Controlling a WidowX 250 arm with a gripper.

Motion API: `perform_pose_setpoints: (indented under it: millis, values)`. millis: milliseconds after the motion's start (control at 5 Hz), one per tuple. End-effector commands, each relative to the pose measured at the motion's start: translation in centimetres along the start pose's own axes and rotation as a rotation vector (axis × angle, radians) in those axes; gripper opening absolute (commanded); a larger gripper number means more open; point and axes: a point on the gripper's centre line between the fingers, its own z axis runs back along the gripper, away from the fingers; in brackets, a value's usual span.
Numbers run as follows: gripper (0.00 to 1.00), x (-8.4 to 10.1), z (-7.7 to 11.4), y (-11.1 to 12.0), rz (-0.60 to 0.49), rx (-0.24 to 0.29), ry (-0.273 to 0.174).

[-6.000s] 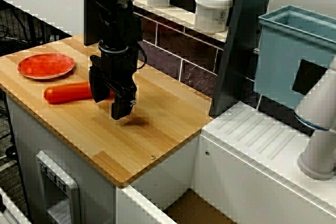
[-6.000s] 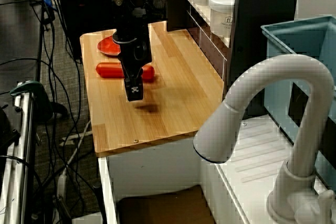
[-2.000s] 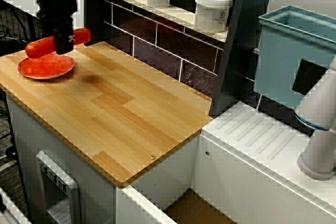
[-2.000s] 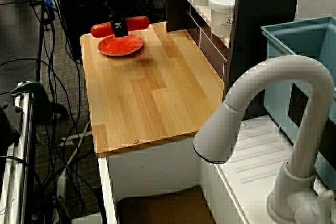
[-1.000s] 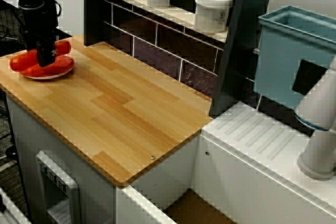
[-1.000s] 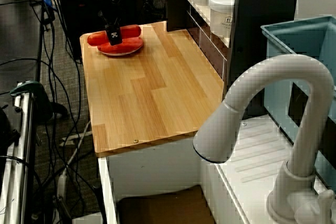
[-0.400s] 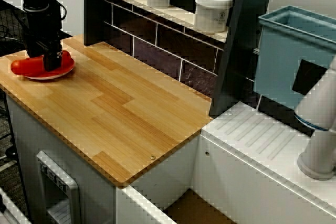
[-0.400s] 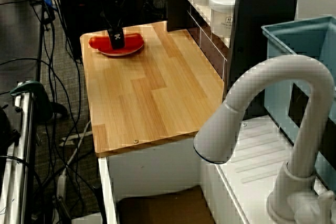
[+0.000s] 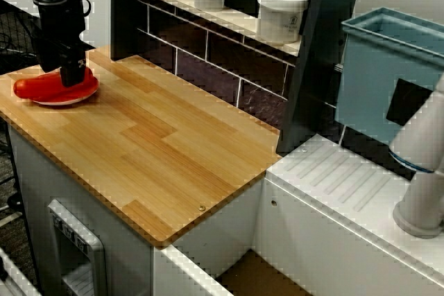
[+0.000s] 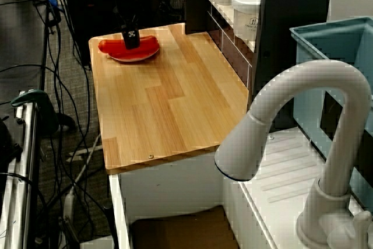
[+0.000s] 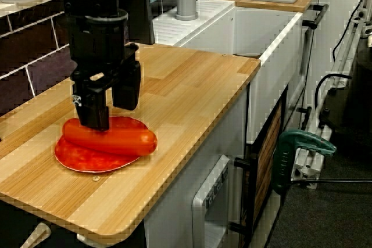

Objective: Put the object on the plate

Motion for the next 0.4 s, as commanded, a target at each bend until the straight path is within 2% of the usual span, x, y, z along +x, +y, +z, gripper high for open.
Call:
perform_pose_setpoints:
  millis: [0,200]
  values:
    - [1.0,0.7,4.9,-2.3,-0.096,0.032,-0.069]
    - [1.0,0.6,5.2,-3.6,-0.123,0.027,-0.053]
